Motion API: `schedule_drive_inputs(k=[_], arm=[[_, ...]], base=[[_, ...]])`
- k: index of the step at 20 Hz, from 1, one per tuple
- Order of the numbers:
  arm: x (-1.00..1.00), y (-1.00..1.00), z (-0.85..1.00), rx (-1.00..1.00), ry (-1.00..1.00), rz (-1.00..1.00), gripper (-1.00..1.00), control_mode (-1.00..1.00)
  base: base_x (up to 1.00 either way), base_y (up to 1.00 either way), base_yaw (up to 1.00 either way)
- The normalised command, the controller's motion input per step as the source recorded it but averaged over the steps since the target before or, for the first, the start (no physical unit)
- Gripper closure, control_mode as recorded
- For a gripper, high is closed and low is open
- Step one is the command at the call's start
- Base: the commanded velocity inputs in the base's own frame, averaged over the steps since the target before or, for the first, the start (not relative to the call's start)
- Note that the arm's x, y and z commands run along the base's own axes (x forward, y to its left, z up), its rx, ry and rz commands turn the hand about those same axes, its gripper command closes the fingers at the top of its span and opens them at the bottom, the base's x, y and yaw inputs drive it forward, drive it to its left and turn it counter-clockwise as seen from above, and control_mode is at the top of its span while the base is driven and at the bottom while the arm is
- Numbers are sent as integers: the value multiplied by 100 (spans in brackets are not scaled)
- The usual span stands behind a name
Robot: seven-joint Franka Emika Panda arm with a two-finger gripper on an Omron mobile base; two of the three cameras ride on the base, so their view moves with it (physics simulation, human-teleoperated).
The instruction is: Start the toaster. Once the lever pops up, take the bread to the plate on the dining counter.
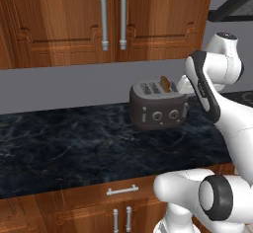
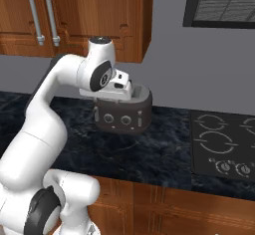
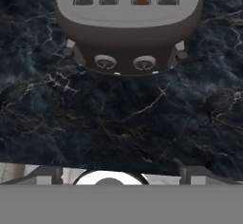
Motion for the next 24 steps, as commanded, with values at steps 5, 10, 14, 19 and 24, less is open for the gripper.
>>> schedule_drive_inputs(k=[5, 10, 14, 19, 24], arm=[[1, -75, -23, 2, 0, 9, -100, -100], [5, -57, -27, 1, 0, 11, -100, -100], [8, -47, -30, 0, 0, 10, -100, -100], [3, -30, -17, 2, 0, 7, -100, -100], [5, -13, -9, 0, 0, 2, -100, -100]], base=[[0, 0, 0], [0, 0, 0], [0, 0, 0], [0, 0, 0], [0, 0, 0]])
